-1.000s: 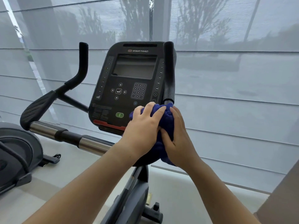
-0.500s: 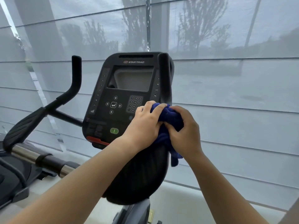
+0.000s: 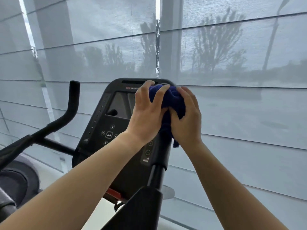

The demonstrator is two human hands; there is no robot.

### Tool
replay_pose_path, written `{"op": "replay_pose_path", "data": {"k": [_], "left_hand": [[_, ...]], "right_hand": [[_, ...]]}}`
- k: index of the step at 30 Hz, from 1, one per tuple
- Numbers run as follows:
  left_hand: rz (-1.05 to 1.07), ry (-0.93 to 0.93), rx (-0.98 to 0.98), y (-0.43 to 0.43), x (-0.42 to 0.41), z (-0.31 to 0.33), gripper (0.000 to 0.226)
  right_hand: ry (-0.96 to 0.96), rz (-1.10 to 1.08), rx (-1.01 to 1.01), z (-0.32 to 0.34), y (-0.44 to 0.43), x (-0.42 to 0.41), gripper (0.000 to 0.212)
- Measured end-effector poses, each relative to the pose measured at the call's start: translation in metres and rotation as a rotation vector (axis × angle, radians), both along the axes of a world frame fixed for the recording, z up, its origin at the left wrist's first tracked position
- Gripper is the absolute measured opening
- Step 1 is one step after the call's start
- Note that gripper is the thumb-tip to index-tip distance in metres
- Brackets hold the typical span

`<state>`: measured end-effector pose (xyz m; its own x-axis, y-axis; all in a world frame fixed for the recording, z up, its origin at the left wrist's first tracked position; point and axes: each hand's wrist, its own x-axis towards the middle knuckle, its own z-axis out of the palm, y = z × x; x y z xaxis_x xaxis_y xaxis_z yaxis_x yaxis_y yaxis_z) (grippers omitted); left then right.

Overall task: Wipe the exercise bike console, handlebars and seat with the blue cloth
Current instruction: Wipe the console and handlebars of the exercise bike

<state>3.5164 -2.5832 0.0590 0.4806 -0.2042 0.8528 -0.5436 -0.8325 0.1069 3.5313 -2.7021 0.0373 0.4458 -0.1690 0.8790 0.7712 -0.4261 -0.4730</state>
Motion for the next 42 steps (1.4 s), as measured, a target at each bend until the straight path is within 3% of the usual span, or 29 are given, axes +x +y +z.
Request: {"op": "replay_pose_path", "data": {"k": [4,12,23,28,35,38,42], "left_hand": [[-0.074,0.017,0.005,0.001,0.012,-0.015,0.046],[-0.225,0.218,-0.073,0.018,0.005,-0.037,0.05],[-0.261,0.579,0.119,0.036,-0.053,-0.053,0.043],[-0.267,0.611,0.276,0.042,-0.09,-0.057,0.041],[-0.291,0.638,0.286,0.06,-0.13,-0.053,0.051],[-0.307,0.618,0.22,0.079,-0.142,-0.052,0.045],[-0.318,0.611,0.132,0.091,-0.15,-0.078,0.05]], "right_hand": [[0.079,0.113,-0.057,-0.012,-0.003,0.014,0.062],[0.157,0.085,-0.08,-0.035,-0.008,-0.002,0.058],[0.491,-0.004,-0.173,-0.073,-0.004,-0.078,0.043],[0.556,0.003,-0.104,-0.09,0.001,-0.128,0.032],[0.532,0.025,0.011,-0.089,0.017,-0.178,0.035],[0.477,0.096,-0.053,-0.09,0.031,-0.194,0.042],[0.584,0.087,-0.237,-0.095,0.052,-0.192,0.053]]}}
